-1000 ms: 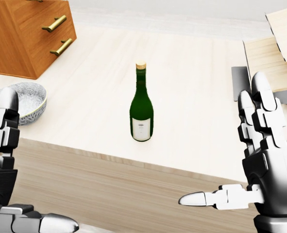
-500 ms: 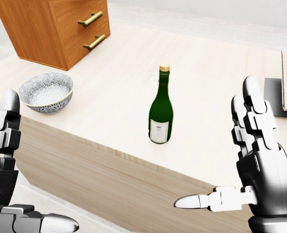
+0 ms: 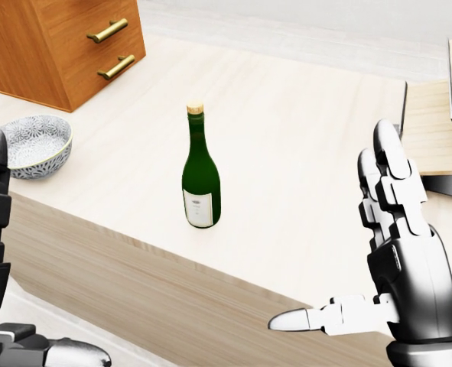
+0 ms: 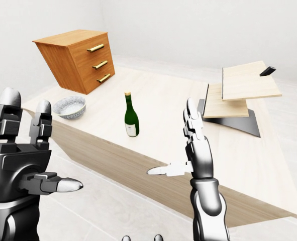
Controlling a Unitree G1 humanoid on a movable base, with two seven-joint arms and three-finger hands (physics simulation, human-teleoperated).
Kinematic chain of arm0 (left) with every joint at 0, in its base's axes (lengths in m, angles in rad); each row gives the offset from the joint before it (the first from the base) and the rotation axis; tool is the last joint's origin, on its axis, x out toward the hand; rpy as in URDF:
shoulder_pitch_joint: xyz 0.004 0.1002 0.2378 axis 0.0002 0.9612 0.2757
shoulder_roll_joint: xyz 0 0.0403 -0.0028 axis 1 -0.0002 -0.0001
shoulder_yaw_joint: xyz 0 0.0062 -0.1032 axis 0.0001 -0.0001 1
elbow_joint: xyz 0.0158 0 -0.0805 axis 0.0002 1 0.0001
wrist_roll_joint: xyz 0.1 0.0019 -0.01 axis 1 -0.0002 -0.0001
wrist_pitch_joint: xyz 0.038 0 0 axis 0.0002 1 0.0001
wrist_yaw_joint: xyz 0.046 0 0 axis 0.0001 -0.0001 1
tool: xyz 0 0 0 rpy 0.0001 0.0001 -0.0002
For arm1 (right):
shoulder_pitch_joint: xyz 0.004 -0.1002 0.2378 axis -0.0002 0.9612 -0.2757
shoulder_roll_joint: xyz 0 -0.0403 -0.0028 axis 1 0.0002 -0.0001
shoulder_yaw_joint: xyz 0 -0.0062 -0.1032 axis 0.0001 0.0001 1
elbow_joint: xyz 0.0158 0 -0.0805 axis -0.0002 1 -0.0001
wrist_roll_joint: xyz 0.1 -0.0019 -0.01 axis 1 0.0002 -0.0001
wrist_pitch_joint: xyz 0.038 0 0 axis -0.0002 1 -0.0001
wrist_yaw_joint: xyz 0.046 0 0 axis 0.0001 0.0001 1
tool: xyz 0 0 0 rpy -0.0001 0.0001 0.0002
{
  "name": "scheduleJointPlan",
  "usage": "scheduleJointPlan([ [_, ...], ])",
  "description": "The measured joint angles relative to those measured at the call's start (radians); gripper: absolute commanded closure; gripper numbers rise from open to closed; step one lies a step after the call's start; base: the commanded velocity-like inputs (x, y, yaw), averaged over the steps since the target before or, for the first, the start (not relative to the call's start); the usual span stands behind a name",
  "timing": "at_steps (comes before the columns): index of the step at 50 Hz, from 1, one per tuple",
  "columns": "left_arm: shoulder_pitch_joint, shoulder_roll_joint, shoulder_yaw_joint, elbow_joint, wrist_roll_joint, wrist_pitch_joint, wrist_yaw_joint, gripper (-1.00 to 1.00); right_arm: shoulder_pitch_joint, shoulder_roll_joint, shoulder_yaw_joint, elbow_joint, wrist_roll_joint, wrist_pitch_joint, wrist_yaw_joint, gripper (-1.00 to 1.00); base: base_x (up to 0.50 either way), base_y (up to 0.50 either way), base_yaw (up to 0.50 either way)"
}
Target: Put the wine bottle on the wine rack.
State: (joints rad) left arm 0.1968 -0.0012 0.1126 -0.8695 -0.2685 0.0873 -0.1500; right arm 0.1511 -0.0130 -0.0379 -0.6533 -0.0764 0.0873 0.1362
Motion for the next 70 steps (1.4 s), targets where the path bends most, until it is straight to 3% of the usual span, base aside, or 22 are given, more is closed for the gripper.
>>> scheduleJointPlan([
  [13, -0.003, -0.001, 0.026, -0.011, -0.015, 0.000, -0.005, -1.00, -0.006, -0.001, 0.026, 0.002, -0.013, 0.000, 0.001, -1.00, 0.43, 0.18, 0.00],
  [36, 0.014, -0.006, 0.041, 0.005, -0.018, 0.000, -0.027, -1.00, -0.021, 0.002, 0.035, 0.022, -0.017, 0.000, -0.015, -1.00, 0.15, -0.17, 0.00],
  [70, 0.035, -0.014, 0.048, 0.024, -0.019, 0.000, -0.048, -1.00, -0.036, 0.004, 0.049, 0.071, 0.004, 0.000, -0.034, -1.00, 0.13, 0.01, 0.00],
])
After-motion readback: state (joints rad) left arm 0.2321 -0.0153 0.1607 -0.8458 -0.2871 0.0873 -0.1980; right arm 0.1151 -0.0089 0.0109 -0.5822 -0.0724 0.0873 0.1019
